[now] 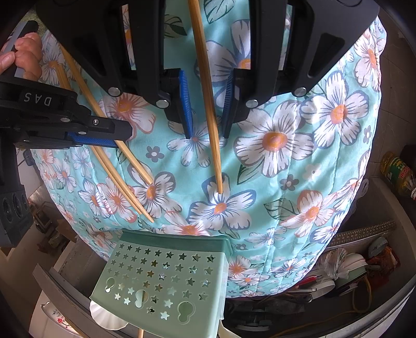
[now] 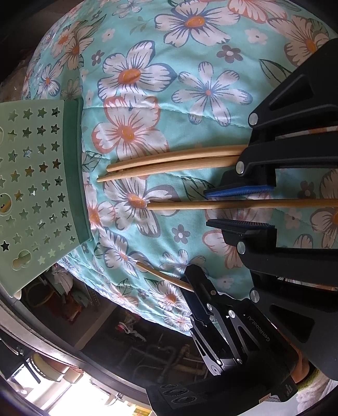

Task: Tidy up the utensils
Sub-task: 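Hold the grasped chopsticks with both grippers just above the quilt, then lift both held chopsticks up over the mint-green holder, then lower both chopsticks into the holder and open both grippers, then move both grippers down to the last two chopsticks on the quilt, then grasp a chopstick with the left gripper while the right gripper grasps the other, then hold the grasped chopsticks with both grippers just above the quilt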

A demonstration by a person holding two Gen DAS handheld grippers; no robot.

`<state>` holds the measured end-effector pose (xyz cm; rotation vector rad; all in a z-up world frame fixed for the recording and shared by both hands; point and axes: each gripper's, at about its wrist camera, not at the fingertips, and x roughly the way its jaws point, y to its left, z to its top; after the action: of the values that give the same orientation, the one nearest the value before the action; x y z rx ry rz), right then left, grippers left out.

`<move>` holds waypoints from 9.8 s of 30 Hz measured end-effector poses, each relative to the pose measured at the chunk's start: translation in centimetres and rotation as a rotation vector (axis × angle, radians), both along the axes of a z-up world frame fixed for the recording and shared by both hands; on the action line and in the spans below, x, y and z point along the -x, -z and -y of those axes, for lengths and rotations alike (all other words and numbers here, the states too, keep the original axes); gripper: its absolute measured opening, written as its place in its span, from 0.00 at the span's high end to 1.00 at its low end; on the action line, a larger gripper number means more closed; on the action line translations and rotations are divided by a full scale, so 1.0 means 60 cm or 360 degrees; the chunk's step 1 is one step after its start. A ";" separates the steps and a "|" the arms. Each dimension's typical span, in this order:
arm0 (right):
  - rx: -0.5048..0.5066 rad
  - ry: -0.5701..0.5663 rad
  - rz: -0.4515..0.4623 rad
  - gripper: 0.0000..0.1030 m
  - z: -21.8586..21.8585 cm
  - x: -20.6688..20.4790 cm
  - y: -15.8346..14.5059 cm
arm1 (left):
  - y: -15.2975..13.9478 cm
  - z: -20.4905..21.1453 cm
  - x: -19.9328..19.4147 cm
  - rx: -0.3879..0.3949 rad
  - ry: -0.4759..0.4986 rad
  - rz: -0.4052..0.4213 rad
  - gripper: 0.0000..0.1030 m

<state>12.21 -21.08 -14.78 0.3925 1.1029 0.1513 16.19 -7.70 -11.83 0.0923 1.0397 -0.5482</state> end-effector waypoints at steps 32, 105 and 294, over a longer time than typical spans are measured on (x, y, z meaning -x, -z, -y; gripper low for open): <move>-0.0002 0.0002 0.0000 0.83 -0.003 0.000 0.001 | 0.001 0.001 0.001 -0.0004 0.0001 0.0006 0.79; -0.0081 0.0022 0.0182 0.93 0.023 -0.071 -0.075 | -0.049 0.002 -0.119 0.0216 -0.0009 -0.0033 0.96; -0.0122 0.0214 0.0012 0.90 0.108 0.092 0.003 | 0.044 0.006 -0.050 0.0634 -0.0018 -0.0500 0.89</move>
<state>6.71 -27.55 -14.94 0.5328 1.0619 0.0761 19.22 -8.06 -14.45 -0.3613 1.2136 -0.7657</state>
